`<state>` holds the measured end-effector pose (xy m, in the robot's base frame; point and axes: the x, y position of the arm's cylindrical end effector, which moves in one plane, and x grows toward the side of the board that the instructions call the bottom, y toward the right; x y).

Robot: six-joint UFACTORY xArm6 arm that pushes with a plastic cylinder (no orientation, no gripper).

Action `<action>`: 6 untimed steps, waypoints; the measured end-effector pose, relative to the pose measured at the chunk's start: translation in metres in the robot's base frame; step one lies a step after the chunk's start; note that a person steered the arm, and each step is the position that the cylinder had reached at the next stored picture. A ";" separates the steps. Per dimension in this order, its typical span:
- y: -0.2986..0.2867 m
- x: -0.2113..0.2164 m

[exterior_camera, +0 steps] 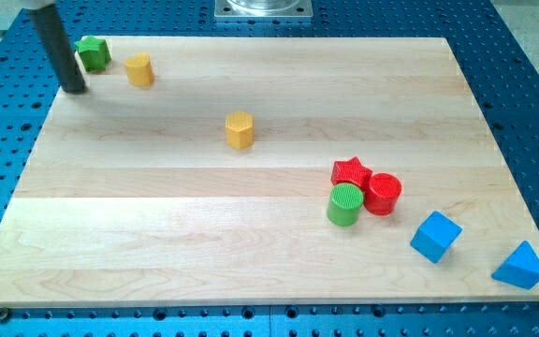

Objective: Place the green star above the heart

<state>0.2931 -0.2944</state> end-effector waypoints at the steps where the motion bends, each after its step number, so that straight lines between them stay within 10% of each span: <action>1: -0.008 -0.057; 4: 0.110 -0.048; 6: 0.091 -0.043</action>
